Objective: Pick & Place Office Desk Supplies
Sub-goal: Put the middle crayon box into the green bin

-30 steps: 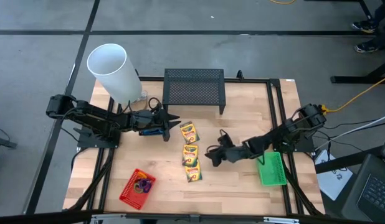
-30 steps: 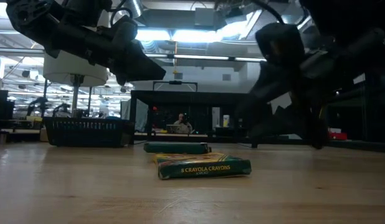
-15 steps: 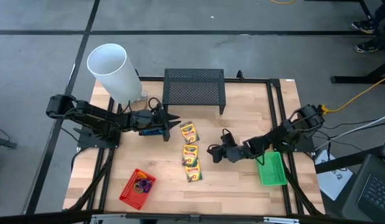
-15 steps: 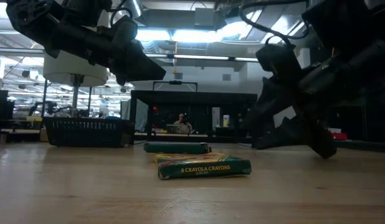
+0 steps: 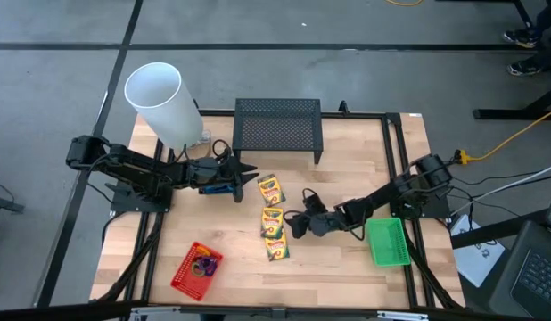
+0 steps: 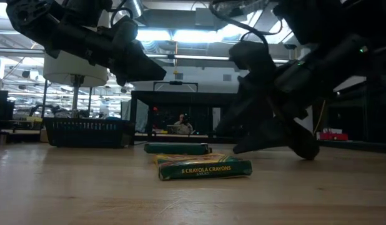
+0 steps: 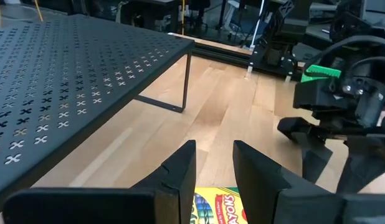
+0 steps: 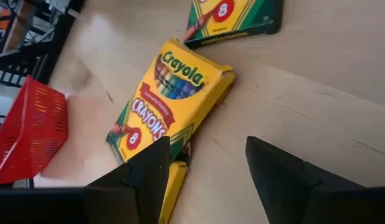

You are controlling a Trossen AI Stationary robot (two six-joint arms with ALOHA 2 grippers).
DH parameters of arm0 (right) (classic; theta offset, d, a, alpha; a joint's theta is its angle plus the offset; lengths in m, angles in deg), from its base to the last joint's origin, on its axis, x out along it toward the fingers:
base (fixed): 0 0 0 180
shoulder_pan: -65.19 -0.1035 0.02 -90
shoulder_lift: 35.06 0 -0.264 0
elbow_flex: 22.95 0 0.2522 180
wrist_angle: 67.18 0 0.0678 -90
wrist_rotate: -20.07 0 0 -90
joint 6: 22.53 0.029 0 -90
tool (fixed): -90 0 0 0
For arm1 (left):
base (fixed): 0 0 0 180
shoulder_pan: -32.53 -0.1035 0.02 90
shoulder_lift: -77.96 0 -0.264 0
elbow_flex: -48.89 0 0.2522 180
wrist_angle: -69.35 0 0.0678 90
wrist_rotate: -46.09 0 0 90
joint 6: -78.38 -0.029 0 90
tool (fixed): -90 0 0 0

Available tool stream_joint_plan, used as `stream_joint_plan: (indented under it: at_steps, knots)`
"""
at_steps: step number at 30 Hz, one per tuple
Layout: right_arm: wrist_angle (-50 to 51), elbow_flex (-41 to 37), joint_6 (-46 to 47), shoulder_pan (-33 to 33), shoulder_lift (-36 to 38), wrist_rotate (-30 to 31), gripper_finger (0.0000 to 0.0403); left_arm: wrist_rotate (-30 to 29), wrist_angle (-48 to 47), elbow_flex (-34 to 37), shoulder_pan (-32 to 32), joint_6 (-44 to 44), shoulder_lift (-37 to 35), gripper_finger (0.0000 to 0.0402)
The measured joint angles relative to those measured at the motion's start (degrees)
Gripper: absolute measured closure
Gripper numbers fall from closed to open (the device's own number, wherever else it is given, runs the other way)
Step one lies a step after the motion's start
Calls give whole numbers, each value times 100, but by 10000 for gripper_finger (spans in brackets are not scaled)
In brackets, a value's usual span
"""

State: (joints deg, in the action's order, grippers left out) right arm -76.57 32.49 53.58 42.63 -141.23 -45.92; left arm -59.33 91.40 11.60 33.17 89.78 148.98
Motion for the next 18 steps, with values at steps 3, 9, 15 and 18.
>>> stream_joint_plan:
  at_steps: [3, 9, 15, 18]
  knots:
    - [34, 159, -7, 42, -173, -100, 189, 6, 0, 0, 0, 2, 0, 297]
    - [257, 599, -52, 82, -488, -209, 189, 10, 0, 0, 0, 0, 0, 297]
    - [520, 787, -8, 141, -522, -385, 189, 9, 0, 0, 0, 2, 0, 297]
    - [555, 794, 14, 152, -522, -416, 189, 9, 0, 0, 0, 15, 0, 297]
